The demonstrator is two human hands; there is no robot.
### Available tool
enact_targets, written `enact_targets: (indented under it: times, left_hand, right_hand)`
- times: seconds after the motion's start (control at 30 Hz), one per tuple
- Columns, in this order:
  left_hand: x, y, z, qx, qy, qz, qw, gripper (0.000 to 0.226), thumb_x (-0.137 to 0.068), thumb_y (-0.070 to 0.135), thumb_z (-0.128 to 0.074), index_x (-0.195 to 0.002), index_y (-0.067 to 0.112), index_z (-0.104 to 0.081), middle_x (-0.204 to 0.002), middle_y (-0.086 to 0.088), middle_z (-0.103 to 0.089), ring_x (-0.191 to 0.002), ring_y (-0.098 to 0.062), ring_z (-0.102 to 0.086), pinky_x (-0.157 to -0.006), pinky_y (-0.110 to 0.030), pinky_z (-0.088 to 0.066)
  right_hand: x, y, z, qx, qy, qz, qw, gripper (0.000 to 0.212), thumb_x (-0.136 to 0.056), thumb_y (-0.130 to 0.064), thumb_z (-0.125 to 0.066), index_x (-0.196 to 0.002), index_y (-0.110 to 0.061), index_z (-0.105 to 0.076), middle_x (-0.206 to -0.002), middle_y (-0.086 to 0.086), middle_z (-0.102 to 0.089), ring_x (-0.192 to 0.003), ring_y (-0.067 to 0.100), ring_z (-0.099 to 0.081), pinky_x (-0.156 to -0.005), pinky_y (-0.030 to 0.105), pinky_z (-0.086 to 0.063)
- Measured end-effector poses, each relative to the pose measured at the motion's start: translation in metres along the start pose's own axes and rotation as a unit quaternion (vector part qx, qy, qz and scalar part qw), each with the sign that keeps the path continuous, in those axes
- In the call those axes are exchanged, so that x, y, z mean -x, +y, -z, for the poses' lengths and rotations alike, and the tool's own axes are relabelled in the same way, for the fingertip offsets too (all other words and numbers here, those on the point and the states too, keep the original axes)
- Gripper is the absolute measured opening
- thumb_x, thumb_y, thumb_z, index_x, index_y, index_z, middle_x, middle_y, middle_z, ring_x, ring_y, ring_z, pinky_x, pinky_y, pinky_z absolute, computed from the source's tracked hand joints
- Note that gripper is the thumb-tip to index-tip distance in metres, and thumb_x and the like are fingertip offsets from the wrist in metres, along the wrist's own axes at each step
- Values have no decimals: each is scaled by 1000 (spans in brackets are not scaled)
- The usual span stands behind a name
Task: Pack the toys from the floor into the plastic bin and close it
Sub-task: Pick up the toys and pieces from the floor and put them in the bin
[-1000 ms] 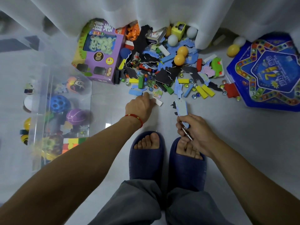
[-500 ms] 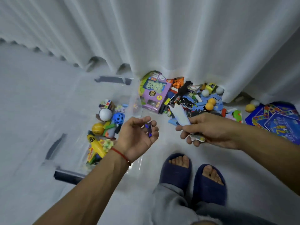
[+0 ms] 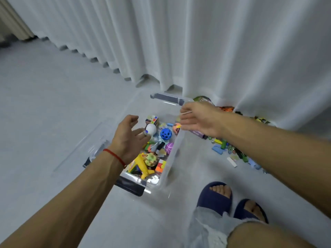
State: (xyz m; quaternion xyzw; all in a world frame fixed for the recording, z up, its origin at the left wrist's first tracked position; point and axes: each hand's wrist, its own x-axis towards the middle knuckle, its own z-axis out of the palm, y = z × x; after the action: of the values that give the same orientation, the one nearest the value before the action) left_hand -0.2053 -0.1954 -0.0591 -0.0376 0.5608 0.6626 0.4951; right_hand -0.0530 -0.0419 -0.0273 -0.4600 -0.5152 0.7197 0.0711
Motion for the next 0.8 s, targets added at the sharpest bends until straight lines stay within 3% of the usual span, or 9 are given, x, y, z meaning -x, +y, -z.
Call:
enact_targets:
  times: [0.13,0.2,0.3,0.4,0.47,0.53,0.67,0.73,0.8]
  left_hand:
    - [-7,-29,-43,-65,-33,-37,997,20,-95,24,-53,-110,13,-59,-119,-12,-52,-106,-26,-56,-104,-40,-47]
    - [-12,-55,-70,-102,-59,-56,991,20,-96,19,-52,-112,13,-61,-113,-10,-55,-104,-25,-57,-102,-40,-49]
    - [-22,-107,-107,-200,-120,-62,970,29,-85,17,-56,-113,13,-64,-109,-9,-61,-101,-25,-61,-93,-41,-55]
    - [-44,-169,-134,-325,-154,-46,932,27,-85,16,-58,-111,15,-65,-110,-11,-64,-99,-25,-62,-86,-41,-57]
    - [-65,-209,-148,-417,-159,-39,894,28,-90,10,-58,-117,15,-63,-115,-12,-65,-98,-24,-62,-88,-43,-58]
    - [-87,-242,-161,-515,-171,-57,838,35,-90,12,-62,-124,19,-59,-124,-8,-62,-104,-22,-61,-93,-43,-56]
    - [-136,-291,-183,-684,-240,-208,656,52,-84,23,-71,-133,20,-53,-130,-6,-57,-116,-25,-54,-97,-34,-45]
    - [-164,-310,-197,-730,-263,-277,567,61,-78,27,-75,-134,17,-52,-127,-14,-54,-113,-34,-51,-93,-42,-47]
    - [-189,-323,-212,-763,-262,-325,494,70,-75,31,-76,-138,19,-49,-132,-19,-48,-115,-41,-45,-92,-48,-47]
  right_hand:
    - [12,14,89,82,52,-9,995,31,-97,-21,-57,-116,2,-65,-107,17,-63,-93,26,-63,-84,40,-61]
    - [16,33,140,129,94,-30,987,30,-97,-21,-58,-117,0,-65,-105,20,-65,-88,27,-63,-86,42,-60]
    - [19,77,212,206,169,-75,961,27,-96,-19,-59,-112,1,-65,-99,20,-68,-77,25,-63,-71,38,-56]
    - [18,137,269,342,199,-112,912,29,-96,-24,-55,-104,2,-67,-104,24,-69,-86,38,-68,-76,44,-58]
    - [17,177,292,425,192,-137,874,26,-95,-27,-55,-108,-8,-68,-106,18,-68,-90,37,-65,-72,37,-54]
    - [9,217,306,454,175,-151,861,36,-93,-29,-61,-127,-18,-60,-123,12,-63,-106,32,-60,-77,31,-49]
    - [-21,290,313,430,232,-114,865,83,-84,-41,-74,-153,-26,-31,-155,16,-33,-141,36,-32,-110,45,-37]
    - [-37,313,313,439,262,-116,852,102,-77,-52,-77,-157,-33,-16,-164,12,-12,-149,39,-12,-113,56,-33]
    - [-52,329,311,469,303,-112,822,108,-74,-60,-77,-156,-35,-13,-163,12,-10,-148,42,-11,-107,58,-36]
